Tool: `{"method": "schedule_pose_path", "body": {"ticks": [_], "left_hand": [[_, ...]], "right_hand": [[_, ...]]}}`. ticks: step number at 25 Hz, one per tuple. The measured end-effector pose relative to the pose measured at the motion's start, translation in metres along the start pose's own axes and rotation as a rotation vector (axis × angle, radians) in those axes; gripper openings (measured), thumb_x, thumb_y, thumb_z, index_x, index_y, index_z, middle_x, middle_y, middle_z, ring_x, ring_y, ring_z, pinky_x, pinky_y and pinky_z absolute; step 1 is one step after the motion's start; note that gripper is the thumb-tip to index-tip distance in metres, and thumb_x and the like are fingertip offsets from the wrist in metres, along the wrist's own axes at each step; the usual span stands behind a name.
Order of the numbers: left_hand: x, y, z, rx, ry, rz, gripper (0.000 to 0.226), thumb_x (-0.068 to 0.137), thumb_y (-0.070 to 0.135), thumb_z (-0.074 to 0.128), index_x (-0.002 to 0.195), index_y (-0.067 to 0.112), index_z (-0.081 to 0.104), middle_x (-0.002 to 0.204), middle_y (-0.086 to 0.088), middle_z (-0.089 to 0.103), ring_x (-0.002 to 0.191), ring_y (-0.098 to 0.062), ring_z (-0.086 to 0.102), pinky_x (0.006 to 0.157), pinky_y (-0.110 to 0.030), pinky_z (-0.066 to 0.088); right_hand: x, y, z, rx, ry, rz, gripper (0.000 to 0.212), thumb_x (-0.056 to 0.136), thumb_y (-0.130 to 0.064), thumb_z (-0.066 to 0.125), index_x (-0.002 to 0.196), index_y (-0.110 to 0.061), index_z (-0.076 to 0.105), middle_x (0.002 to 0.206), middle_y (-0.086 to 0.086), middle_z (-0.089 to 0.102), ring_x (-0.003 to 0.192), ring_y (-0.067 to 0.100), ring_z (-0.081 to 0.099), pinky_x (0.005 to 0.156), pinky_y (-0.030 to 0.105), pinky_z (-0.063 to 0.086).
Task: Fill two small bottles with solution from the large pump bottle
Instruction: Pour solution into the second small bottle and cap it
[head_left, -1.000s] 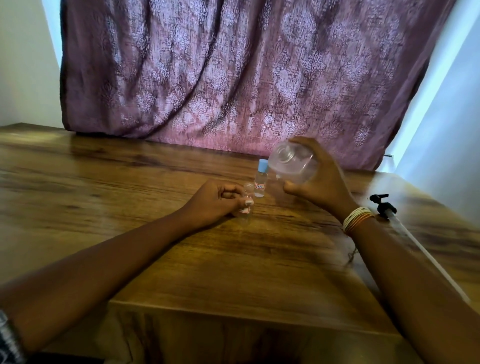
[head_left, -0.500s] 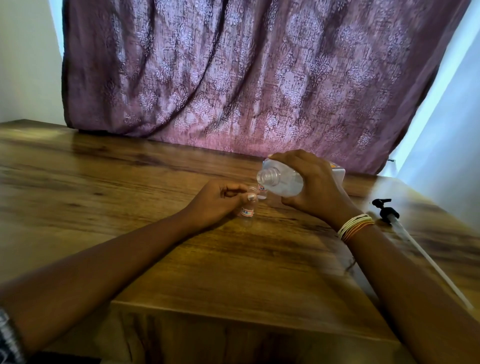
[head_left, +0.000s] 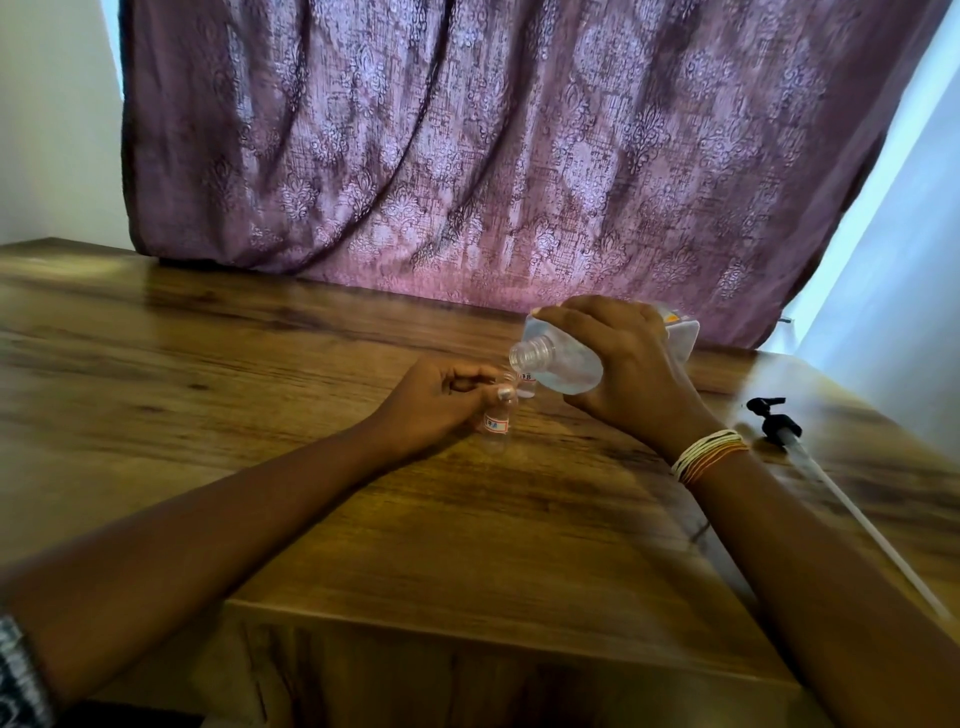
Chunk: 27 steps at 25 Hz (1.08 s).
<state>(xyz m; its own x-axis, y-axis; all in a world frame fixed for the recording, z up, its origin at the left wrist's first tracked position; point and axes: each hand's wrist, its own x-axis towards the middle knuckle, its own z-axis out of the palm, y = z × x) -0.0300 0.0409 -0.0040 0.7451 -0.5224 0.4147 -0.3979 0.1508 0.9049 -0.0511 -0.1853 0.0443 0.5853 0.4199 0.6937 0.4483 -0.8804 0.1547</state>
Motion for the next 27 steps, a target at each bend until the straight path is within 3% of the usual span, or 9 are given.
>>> {"method": "schedule_pose_path", "body": {"ticks": [4,7,10,14,20,27], "left_hand": [[0.0015,-0.0021,-0.0006,0.03,0.028,0.022,0.017,0.082,0.02,0.066,0.097,0.015,0.074,0.095,-0.003,0.077,0.089,-0.02,0.072,0.077,-0.039,0.057],[0.0018,-0.0024,-0.0005,0.044,0.038,0.031,0.014,0.085,0.016,0.066,0.095,0.019,0.075,0.094,-0.001,0.077,0.088,-0.018,0.072,0.076,-0.036,0.056],[0.0009,-0.0004,0.0004,0.055,0.03,0.039,0.014,0.085,0.013,0.065,0.094,0.02,0.074,0.091,0.005,0.077,0.086,-0.013,0.073,0.072,-0.03,0.057],[-0.0001,0.0009,0.0004,0.039,0.02,0.034,0.017,0.08,0.022,0.066,0.095,0.019,0.074,0.091,0.003,0.077,0.086,-0.015,0.073,0.073,-0.033,0.057],[-0.0003,0.0039,0.0018,0.052,0.016,0.042,0.016,0.087,0.006,0.062,0.092,0.018,0.072,0.083,0.01,0.077,0.078,-0.005,0.072,0.064,-0.019,0.054],[0.0001,0.0038,0.0014,0.072,0.029,0.036,0.017,0.087,0.009,0.063,0.09,0.021,0.073,0.083,0.009,0.077,0.076,-0.008,0.071,0.064,-0.025,0.056]], "right_hand": [[-0.0015,-0.0052,-0.0037,-0.037,0.01,0.006,0.07,0.082,-0.076,0.038,0.13,-0.029,0.057,0.124,-0.001,0.062,0.117,0.022,0.058,0.093,0.055,0.042],[-0.0017,-0.0065,-0.0053,-0.061,0.013,-0.001,0.069,0.084,-0.075,0.034,0.13,-0.029,0.056,0.125,0.0,0.062,0.118,0.023,0.057,0.094,0.057,0.041],[-0.002,-0.0069,-0.005,-0.081,0.018,-0.009,0.063,0.085,-0.07,0.041,0.131,-0.029,0.055,0.126,0.0,0.061,0.119,0.024,0.056,0.094,0.059,0.04],[-0.002,-0.0065,-0.0042,-0.089,0.019,-0.009,0.058,0.085,-0.065,0.049,0.131,-0.031,0.053,0.126,-0.001,0.06,0.12,0.023,0.055,0.096,0.061,0.039],[-0.0026,-0.0067,-0.0043,-0.083,0.027,0.0,0.056,0.085,-0.062,0.05,0.131,-0.03,0.054,0.126,0.001,0.061,0.119,0.024,0.055,0.096,0.061,0.038],[-0.002,-0.0071,-0.0066,-0.091,0.033,-0.004,0.054,0.086,-0.061,0.051,0.13,-0.03,0.055,0.125,0.0,0.061,0.118,0.023,0.055,0.097,0.061,0.037]]}}
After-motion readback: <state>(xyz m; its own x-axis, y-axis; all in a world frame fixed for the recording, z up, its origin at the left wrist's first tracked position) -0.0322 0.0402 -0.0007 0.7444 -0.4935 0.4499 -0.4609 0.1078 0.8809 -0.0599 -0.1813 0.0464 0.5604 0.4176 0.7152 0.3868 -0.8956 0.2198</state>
